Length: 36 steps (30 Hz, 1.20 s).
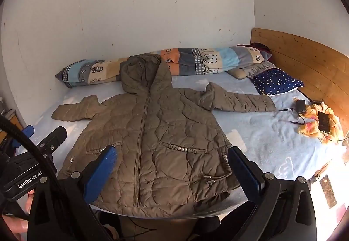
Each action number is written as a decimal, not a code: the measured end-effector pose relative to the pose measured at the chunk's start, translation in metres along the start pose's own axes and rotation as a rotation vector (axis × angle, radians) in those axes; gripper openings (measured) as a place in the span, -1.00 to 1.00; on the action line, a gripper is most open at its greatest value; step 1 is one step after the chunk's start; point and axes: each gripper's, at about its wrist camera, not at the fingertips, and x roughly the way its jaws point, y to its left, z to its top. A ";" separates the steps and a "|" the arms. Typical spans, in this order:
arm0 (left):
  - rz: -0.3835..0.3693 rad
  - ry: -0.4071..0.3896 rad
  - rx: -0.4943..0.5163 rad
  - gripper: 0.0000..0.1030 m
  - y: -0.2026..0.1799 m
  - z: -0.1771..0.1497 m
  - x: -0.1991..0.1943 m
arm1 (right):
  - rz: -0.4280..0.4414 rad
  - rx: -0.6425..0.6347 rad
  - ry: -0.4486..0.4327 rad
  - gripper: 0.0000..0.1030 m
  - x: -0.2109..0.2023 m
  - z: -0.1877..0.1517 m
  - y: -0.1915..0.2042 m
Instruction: Fold large clothes
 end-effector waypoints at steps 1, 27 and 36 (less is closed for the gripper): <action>-0.001 0.008 -0.004 1.00 -0.001 -0.002 0.005 | -0.004 -0.001 0.006 1.00 0.003 -0.002 -0.001; 0.016 0.182 -0.038 1.00 0.021 -0.031 0.060 | -0.002 -0.011 0.176 1.00 0.071 -0.012 0.003; 0.023 0.192 -0.013 1.00 0.016 -0.038 0.070 | 0.004 0.005 0.202 1.00 0.084 -0.018 -0.003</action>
